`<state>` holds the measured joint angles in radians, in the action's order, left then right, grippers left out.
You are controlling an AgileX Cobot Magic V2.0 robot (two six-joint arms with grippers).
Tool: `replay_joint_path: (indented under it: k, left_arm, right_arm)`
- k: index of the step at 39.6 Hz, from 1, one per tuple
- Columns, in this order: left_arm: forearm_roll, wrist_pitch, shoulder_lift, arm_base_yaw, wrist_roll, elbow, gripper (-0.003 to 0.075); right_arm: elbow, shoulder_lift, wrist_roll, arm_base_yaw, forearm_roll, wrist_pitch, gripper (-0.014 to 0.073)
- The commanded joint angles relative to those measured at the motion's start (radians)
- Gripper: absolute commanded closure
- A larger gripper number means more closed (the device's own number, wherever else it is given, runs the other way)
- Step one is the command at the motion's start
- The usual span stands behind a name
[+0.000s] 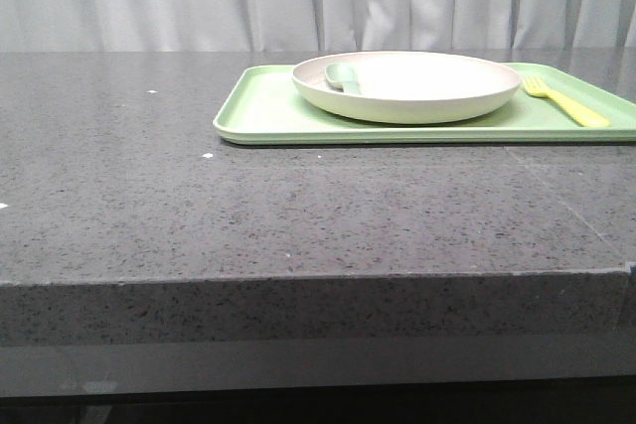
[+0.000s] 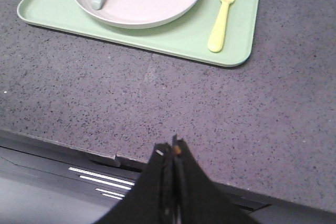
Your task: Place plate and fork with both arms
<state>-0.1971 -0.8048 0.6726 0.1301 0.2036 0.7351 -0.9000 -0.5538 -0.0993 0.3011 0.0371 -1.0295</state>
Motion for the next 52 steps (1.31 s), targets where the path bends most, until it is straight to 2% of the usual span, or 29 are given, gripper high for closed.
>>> replay_joint_path:
  k: [1,6,10,14,21,23,27,34,43,52]
  left_arm:
    - [0.008,0.144,-0.143,-0.033,0.001,-0.045,0.0738]
    - [0.01,0.258,-0.314,-0.079,0.001,-0.164,0.0738]
    - [0.025,0.286,-0.438,-0.087,0.001,-0.238,0.0738]
    - [0.028,0.321,-0.498,-0.087,0.001,-0.279,0.0738]
    - [0.04,0.505,-0.541,-0.083,-0.004,-0.401,0.0738]
    - [0.08,0.548,-0.555,-0.083,-0.044,-0.437,0.0738]
    - [0.238,0.635,-0.588,-0.083,-0.234,-0.509,0.0738]
    - [0.238,0.763,-0.637,-0.083,-0.262,-0.618,0.0738]
    - [0.23,0.87,-0.702,-0.084,-0.26,-0.742,0.0738]
    - [0.217,0.868,-0.702,-0.089,-0.256,-0.743,0.0738]
  right_arm:
    - [-0.022,-0.003,0.011,0.0,0.012,0.075,0.0662]
    - [-0.022,-0.003,0.011,0.0,0.012,0.075,0.0662]
    - [-0.022,-0.003,0.011,0.0,0.012,0.075,0.0662]
    - [-0.022,-0.003,0.011,0.0,0.012,0.075,0.0662]
    - [-0.022,-0.003,0.011,0.0,0.012,0.075,0.0662]
    - [-0.022,-0.003,0.011,0.0,0.012,0.075,0.0662]
    - [-0.022,-0.003,0.011,0.0,0.012,0.075,0.0662]
    - [-0.022,-0.003,0.011,0.0,0.012,0.075,0.0662]
    - [-0.022,-0.003,0.011,0.0,0.012,0.075,0.0662]
    - [-0.022,-0.003,0.011,0.0,0.012,0.075,0.0662]
